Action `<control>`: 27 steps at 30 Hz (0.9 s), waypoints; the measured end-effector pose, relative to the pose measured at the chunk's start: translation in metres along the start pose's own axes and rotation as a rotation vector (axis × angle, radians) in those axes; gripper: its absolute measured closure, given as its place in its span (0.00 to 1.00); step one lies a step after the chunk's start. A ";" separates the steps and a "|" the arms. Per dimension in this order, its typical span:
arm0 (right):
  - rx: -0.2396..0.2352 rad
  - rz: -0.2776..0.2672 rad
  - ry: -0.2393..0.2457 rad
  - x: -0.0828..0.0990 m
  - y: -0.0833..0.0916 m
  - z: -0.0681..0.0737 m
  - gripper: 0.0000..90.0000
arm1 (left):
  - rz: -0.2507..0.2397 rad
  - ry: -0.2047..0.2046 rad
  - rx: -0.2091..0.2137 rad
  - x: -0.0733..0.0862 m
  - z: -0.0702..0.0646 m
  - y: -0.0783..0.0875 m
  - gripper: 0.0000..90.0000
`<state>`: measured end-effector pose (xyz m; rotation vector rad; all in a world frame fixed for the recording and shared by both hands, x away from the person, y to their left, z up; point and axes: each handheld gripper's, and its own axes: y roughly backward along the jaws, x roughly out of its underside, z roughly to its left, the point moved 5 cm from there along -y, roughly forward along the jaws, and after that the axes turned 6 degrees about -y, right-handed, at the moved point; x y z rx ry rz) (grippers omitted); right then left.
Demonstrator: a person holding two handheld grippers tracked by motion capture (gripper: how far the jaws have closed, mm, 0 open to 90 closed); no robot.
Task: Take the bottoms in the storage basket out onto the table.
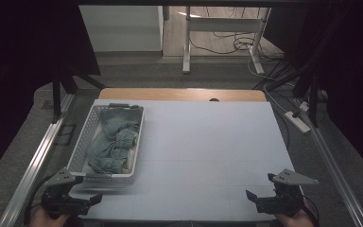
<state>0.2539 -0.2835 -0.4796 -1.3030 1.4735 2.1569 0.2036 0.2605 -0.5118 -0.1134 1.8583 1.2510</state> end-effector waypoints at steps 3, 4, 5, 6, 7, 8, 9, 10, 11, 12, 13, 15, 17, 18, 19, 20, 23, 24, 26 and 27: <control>-0.003 0.009 0.010 0.000 -0.001 0.001 0.02 | 0.001 -0.001 0.009 0.000 0.000 0.000 0.00; -0.003 0.012 0.016 0.000 -0.001 0.002 0.02 | 0.001 -0.001 0.013 0.000 0.000 0.000 0.00; -0.001 0.017 0.020 0.001 -0.001 0.002 0.02 | 0.003 0.001 0.014 0.000 0.000 0.000 0.00; 0.000 0.022 0.024 0.001 -0.002 0.002 0.02 | 0.001 0.003 0.014 0.000 0.000 0.000 0.00; 0.000 0.025 0.028 0.001 -0.002 0.003 0.02 | -0.001 0.004 0.016 0.000 0.000 0.000 0.00; 0.000 0.025 0.028 0.001 -0.002 0.003 0.02 | -0.005 0.006 0.023 0.000 0.000 0.000 0.00; 0.000 0.026 0.027 0.001 -0.002 0.003 0.02 | -0.009 0.008 0.030 0.000 0.000 0.001 0.00; -0.001 0.029 0.028 0.001 -0.003 0.003 0.02 | -0.013 0.010 0.033 -0.001 0.000 0.001 0.00; -0.001 0.029 0.028 0.001 -0.003 0.003 0.02 | -0.017 0.011 0.038 -0.001 0.000 0.001 0.00; -0.002 0.029 0.028 0.001 -0.003 0.003 0.02 | -0.017 0.011 0.046 -0.001 0.000 0.001 0.00; -0.002 0.029 0.028 0.001 -0.003 0.003 0.02 | -0.017 0.011 0.046 -0.001 0.000 0.001 0.00; -0.004 0.034 0.033 0.001 -0.003 0.004 0.02 | -0.015 0.010 0.046 -0.001 0.000 0.001 0.00; -0.004 0.038 0.037 0.001 -0.003 0.004 0.02 | -0.016 0.013 0.048 -0.001 0.000 0.001 0.00; -0.004 0.042 0.046 0.001 -0.004 0.004 0.02 | -0.016 0.013 0.049 -0.001 0.000 0.001 0.00; -0.004 0.042 0.046 0.001 -0.004 0.004 0.02 | -0.017 0.013 0.050 -0.001 0.000 0.001 0.00; -0.006 0.042 0.047 0.001 -0.004 0.005 0.02 | -0.019 0.013 0.052 -0.001 0.000 0.001 0.00; -0.006 0.050 0.057 0.002 -0.005 0.006 0.02 | -0.024 0.015 0.060 -0.001 0.000 0.001 0.00; -0.006 0.050 0.057 0.002 -0.005 0.006 0.02 | -0.025 0.015 0.063 -0.001 0.000 0.001 0.00; -0.007 0.054 0.060 0.002 -0.005 0.006 0.02 | -0.025 0.019 0.076 -0.001 0.000 0.001 0.00; -0.007 0.055 0.062 0.002 -0.005 0.006 0.02 | -0.027 0.023 0.080 -0.002 0.001 0.001 0.00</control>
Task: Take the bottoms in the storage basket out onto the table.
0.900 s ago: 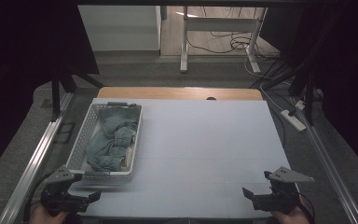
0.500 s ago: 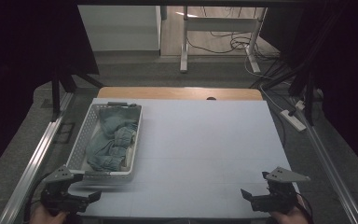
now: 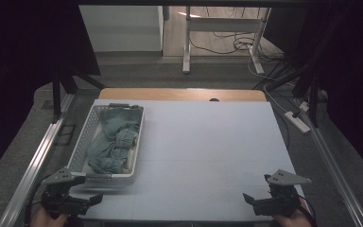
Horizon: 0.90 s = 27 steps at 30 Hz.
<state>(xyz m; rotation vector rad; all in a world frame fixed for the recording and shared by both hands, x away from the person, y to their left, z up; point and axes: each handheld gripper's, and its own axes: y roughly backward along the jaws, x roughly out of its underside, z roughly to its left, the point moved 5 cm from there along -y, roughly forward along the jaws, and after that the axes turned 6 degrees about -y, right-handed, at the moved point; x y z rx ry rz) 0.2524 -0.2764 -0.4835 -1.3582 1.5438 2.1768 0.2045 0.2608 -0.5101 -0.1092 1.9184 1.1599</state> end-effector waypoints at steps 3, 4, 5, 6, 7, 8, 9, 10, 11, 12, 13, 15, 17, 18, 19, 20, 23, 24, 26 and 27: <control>-0.001 0.002 0.001 0.000 0.000 0.000 0.02 | -0.012 0.003 0.003 -0.001 0.000 0.001 0.00; -0.001 0.003 0.003 0.000 0.000 0.000 0.02 | -0.015 0.003 0.003 -0.001 0.000 0.002 0.00; -0.003 0.004 0.004 0.000 0.000 0.001 0.02 | -0.020 0.000 0.006 -0.002 0.000 0.002 0.00; -0.003 0.004 0.004 0.000 0.000 0.001 0.02 | -0.023 0.000 0.007 -0.002 0.000 0.003 0.00; -0.003 0.006 0.007 0.000 -0.001 0.001 0.02 | -0.025 -0.002 0.007 -0.002 0.000 0.003 0.00; -0.003 0.008 0.009 0.000 -0.001 0.001 0.02 | -0.027 -0.012 0.002 -0.003 0.000 0.003 0.00; -0.002 0.010 0.011 0.000 -0.001 0.001 0.02 | -0.027 -0.012 0.002 -0.003 0.000 0.003 0.00; -0.002 0.010 0.011 0.000 -0.001 0.001 0.02 | -0.027 -0.014 0.002 -0.004 -0.001 0.003 0.00; -0.004 0.011 0.014 0.000 -0.001 0.002 0.02 | -0.029 -0.018 0.003 -0.004 -0.001 0.003 0.00; -0.004 0.011 0.014 0.000 -0.001 0.002 0.02 | -0.034 -0.021 0.006 -0.004 -0.001 0.003 0.00; -0.004 0.012 0.015 0.000 -0.001 0.002 0.02 | -0.039 -0.023 0.011 -0.005 -0.001 0.003 0.00; -0.004 0.015 0.018 0.001 -0.002 0.002 0.02 | -0.049 -0.036 0.016 -0.006 -0.001 0.003 0.00; -0.005 0.017 0.020 0.001 -0.002 0.002 0.02 | -0.051 -0.041 0.012 -0.006 -0.002 0.004 0.00; -0.005 0.017 0.020 0.001 -0.002 0.002 0.02 | -0.051 -0.043 0.011 -0.006 -0.002 0.004 0.00; -0.006 0.017 0.021 0.001 -0.002 0.002 0.02 | -0.057 -0.048 0.010 -0.007 -0.002 0.004 0.00; -0.006 0.018 0.022 0.001 -0.002 0.002 0.02 | -0.062 -0.054 0.009 -0.008 -0.002 0.005 0.00; -0.006 0.022 0.026 0.001 -0.002 0.002 0.02 | -0.070 -0.068 -0.002 -0.010 -0.004 0.006 0.00; -0.006 0.023 0.026 0.001 -0.002 0.002 0.02 | -0.072 -0.076 -0.003 -0.011 -0.004 0.006 0.00; -0.006 0.024 0.025 0.001 -0.002 0.002 0.02 | -0.071 -0.088 -0.001 -0.012 -0.004 0.006 0.00; -0.007 0.025 0.025 0.001 -0.002 0.002 0.02 | -0.071 -0.091 -0.002 -0.013 -0.004 0.006 0.00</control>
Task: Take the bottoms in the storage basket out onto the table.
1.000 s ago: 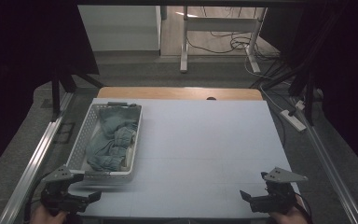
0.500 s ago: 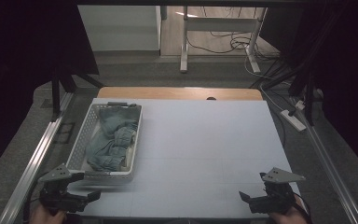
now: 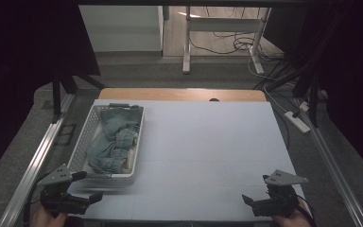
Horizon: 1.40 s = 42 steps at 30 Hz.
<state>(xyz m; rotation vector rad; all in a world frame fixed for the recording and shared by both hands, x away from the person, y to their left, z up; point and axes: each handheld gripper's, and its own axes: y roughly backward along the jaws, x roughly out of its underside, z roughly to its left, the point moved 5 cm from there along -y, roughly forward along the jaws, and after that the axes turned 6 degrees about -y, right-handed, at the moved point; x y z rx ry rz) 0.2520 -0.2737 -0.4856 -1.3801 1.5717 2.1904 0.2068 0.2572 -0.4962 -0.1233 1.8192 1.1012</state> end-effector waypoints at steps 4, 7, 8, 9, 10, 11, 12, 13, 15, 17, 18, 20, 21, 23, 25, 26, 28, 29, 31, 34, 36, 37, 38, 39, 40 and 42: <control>-0.001 0.002 0.001 0.000 0.000 0.000 0.02 | -0.007 -0.017 -0.008 -0.003 0.000 0.000 0.00; -0.004 0.004 0.001 0.000 -0.001 0.000 0.02 | -0.002 -0.025 -0.015 -0.006 0.000 0.001 0.00; -0.004 0.005 0.001 0.000 -0.001 0.000 0.02 | 0.001 -0.027 -0.014 -0.007 0.000 0.000 0.00; -0.004 0.005 0.001 0.000 -0.001 0.000 0.02 | 0.002 -0.029 -0.016 -0.007 -0.001 0.000 0.00; -0.004 0.007 0.002 0.000 -0.001 0.000 0.02 | 0.001 -0.033 -0.019 -0.008 -0.001 -0.001 0.00; -0.004 0.008 0.001 0.000 -0.001 0.000 0.02 | 0.002 -0.034 -0.016 -0.009 -0.002 -0.002 0.00; -0.004 0.009 0.001 0.000 -0.001 0.000 0.02 | 0.002 -0.033 -0.012 -0.010 -0.002 -0.002 0.00; -0.003 0.009 -0.001 0.000 -0.001 0.000 0.02 | 0.004 -0.028 -0.008 -0.011 -0.002 -0.002 0.00; -0.002 0.009 -0.004 0.000 -0.001 0.000 0.02 | 0.006 -0.025 -0.005 -0.014 -0.003 -0.003 0.00; -0.001 0.009 -0.008 0.000 -0.001 0.000 0.02 | 0.010 -0.024 -0.019 -0.015 -0.002 -0.003 0.00; -0.001 0.009 -0.008 0.000 -0.001 0.000 0.02 | 0.010 -0.027 -0.026 -0.015 -0.002 -0.004 0.00; -0.001 0.010 -0.006 0.000 -0.001 0.000 0.02 | 0.009 -0.023 -0.026 -0.016 -0.001 -0.005 0.00; -0.001 0.010 -0.005 0.000 -0.001 0.000 0.02 | 0.009 -0.022 -0.025 -0.017 -0.001 -0.005 0.00; -0.001 0.011 -0.004 0.000 -0.001 0.000 0.02 | 0.012 -0.023 -0.029 -0.017 -0.001 -0.006 0.00; -0.001 0.012 -0.004 0.000 -0.001 0.000 0.02 | 0.010 -0.024 -0.037 -0.019 0.000 -0.006 0.00; -0.001 0.012 -0.005 0.000 -0.001 0.000 0.02 | 0.009 -0.024 -0.039 -0.020 0.000 -0.007 0.00; 0.000 0.012 -0.005 0.000 -0.001 0.000 0.02 | 0.003 -0.020 -0.044 -0.022 0.001 -0.008 0.00; 0.003 0.012 -0.009 0.000 -0.001 -0.001 0.02 | 0.003 -0.017 -0.041 -0.023 0.001 -0.008 0.00; 0.005 0.011 -0.010 0.000 -0.001 -0.001 0.02 | 0.003 -0.015 -0.040 -0.025 0.002 -0.011 0.00; 0.003 0.009 -0.014 0.000 -0.001 -0.001 0.02 | 0.010 -0.022 -0.047 -0.027 0.003 -0.014 0.00; 0.003 0.011 -0.012 0.000 -0.001 -0.001 0.02 | 0.011 -0.026 -0.053 -0.029 0.004 -0.015 0.00; 0.005 0.013 -0.009 0.000 -0.001 -0.001 0.02 | 0.010 -0.028 -0.056 -0.030 0.004 -0.016 0.00; 0.003 0.014 -0.009 0.000 -0.002 -0.001 0.02 | 0.010 -0.027 -0.058 -0.031 0.005 -0.016 0.00; 0.002 0.015 -0.006 0.000 -0.002 -0.001 0.02 | 0.007 -0.025 -0.059 -0.032 0.005 -0.016 0.00; 0.003 0.015 -0.006 0.000 -0.002 -0.001 0.02 | 0.003 -0.024 -0.057 -0.033 0.006 -0.017 0.00; 0.003 0.015 -0.006 0.000 -0.002 -0.001 0.02 | 0.001 -0.026 -0.055 -0.036 0.007 -0.019 0.00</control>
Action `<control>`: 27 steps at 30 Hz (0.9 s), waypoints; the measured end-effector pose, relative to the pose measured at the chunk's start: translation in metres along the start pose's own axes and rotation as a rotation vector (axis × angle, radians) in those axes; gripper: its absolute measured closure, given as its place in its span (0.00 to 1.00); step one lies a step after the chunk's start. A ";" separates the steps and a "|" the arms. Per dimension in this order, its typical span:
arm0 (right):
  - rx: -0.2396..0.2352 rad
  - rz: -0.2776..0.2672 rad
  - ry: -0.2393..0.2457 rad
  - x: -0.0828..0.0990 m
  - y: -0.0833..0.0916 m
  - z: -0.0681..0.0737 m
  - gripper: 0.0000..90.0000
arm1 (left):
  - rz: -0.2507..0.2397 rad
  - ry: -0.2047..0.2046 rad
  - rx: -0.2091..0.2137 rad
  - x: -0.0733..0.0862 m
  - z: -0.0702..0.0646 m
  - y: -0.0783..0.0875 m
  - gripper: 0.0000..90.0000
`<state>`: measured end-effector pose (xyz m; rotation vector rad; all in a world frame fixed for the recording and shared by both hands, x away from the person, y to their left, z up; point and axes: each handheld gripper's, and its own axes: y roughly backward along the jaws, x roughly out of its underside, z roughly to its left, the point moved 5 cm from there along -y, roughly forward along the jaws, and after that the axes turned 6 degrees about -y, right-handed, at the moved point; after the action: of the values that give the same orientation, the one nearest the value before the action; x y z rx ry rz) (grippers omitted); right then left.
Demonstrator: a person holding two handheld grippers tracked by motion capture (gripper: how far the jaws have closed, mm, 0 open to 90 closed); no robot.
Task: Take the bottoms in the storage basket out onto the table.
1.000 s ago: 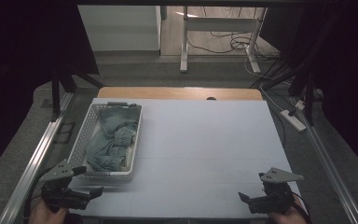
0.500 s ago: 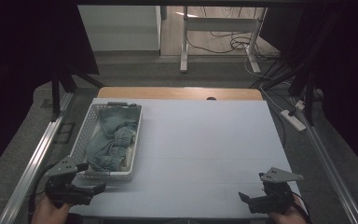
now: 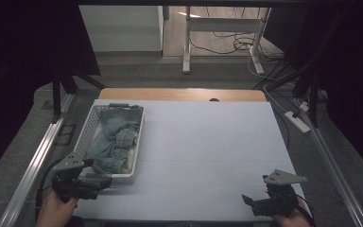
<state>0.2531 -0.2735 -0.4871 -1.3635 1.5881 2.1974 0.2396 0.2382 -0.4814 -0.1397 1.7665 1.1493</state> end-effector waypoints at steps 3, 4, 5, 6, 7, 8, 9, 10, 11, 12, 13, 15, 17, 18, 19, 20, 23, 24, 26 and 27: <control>0.001 0.001 0.000 0.000 0.000 0.000 0.02 | 0.002 -0.005 -0.005 -0.003 0.001 -0.004 0.00; 0.001 0.001 0.001 0.000 0.000 0.000 0.02 | -0.005 -0.006 -0.007 -0.005 0.002 -0.005 0.00; 0.001 0.001 0.002 0.000 0.000 0.000 0.02 | -0.010 -0.008 -0.008 -0.006 0.002 -0.005 0.00; 0.001 0.002 0.002 0.000 0.000 0.000 0.02 | -0.014 -0.008 -0.009 -0.008 0.003 -0.006 0.00; 0.001 0.004 0.003 0.000 0.000 0.000 0.02 | -0.017 -0.006 -0.011 -0.009 0.004 -0.006 0.00; 0.001 0.003 0.003 0.000 0.000 0.000 0.02 | -0.018 -0.006 -0.011 -0.009 0.004 -0.006 0.00; 0.001 0.004 0.002 0.000 0.000 0.000 0.02 | -0.017 -0.005 -0.009 -0.010 0.005 -0.007 0.00; 0.001 0.004 0.002 0.000 0.000 0.000 0.02 | -0.016 -0.005 -0.009 -0.011 0.006 -0.008 0.00; 0.001 0.005 0.003 0.000 0.000 0.000 0.02 | -0.011 -0.005 -0.009 -0.012 0.008 -0.010 0.00; 0.001 0.005 0.003 0.000 0.000 0.000 0.02 | -0.011 -0.005 -0.009 -0.012 0.008 -0.010 0.00; 0.001 0.004 0.003 0.000 0.000 0.000 0.02 | -0.010 -0.004 -0.007 -0.013 0.008 -0.012 0.00; 0.001 0.005 0.002 0.000 -0.001 0.000 0.02 | -0.014 -0.003 -0.003 -0.016 0.010 -0.015 0.00; 0.001 0.006 0.002 0.000 -0.001 0.000 0.02 | -0.015 -0.002 -0.001 -0.019 0.011 -0.018 0.00; 0.001 0.006 0.002 0.000 -0.001 0.000 0.02 | -0.016 -0.004 -0.004 -0.020 0.012 -0.019 0.00; 0.001 0.006 0.003 0.000 -0.001 0.000 0.02 | -0.017 -0.004 -0.005 -0.021 0.012 -0.021 0.00; 0.001 0.008 0.003 0.000 -0.001 0.000 0.02 | -0.017 -0.003 -0.004 -0.022 0.013 -0.022 0.00; 0.001 0.008 0.003 0.000 -0.001 0.000 0.02 | -0.013 0.000 -0.002 -0.023 0.014 -0.025 0.00; 0.001 0.008 0.004 0.000 -0.001 0.000 0.02 | -0.011 -0.001 -0.003 -0.024 0.015 -0.026 0.00; 0.000 0.008 0.005 0.000 -0.001 0.000 0.02 | -0.009 0.000 -0.004 -0.025 0.016 -0.028 0.00; 0.000 0.008 0.005 0.000 -0.001 0.000 0.02 | -0.008 0.000 -0.005 -0.025 0.017 -0.029 0.00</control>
<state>0.2533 -0.2729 -0.4878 -1.3664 1.5978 2.2003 0.2794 0.2255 -0.4811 -0.1496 1.7618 1.1481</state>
